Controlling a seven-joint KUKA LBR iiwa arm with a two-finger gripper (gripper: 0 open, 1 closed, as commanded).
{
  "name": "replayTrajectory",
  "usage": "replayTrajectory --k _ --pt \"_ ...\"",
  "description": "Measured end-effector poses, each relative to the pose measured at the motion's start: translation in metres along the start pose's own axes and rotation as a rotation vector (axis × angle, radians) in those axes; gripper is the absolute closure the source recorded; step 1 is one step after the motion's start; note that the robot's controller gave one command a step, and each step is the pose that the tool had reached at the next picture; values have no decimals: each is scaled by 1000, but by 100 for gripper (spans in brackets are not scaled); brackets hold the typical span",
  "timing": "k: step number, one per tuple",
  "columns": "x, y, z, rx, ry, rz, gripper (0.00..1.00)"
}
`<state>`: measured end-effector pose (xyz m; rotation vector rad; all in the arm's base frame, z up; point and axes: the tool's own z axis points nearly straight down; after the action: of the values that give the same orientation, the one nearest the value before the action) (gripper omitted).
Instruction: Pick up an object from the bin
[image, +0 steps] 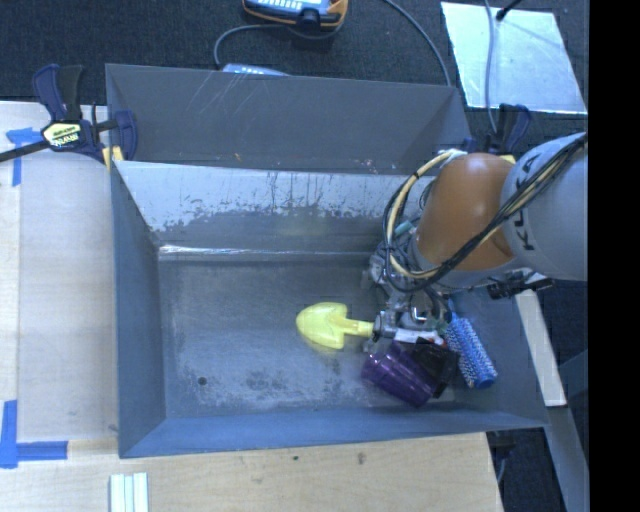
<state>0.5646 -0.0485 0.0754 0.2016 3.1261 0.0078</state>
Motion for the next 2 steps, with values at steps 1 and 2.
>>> replayTrajectory --k 1,2 --pt "1 13 4 -4 6 277 0" --pt "1 3 1 -5 3 -1 100"
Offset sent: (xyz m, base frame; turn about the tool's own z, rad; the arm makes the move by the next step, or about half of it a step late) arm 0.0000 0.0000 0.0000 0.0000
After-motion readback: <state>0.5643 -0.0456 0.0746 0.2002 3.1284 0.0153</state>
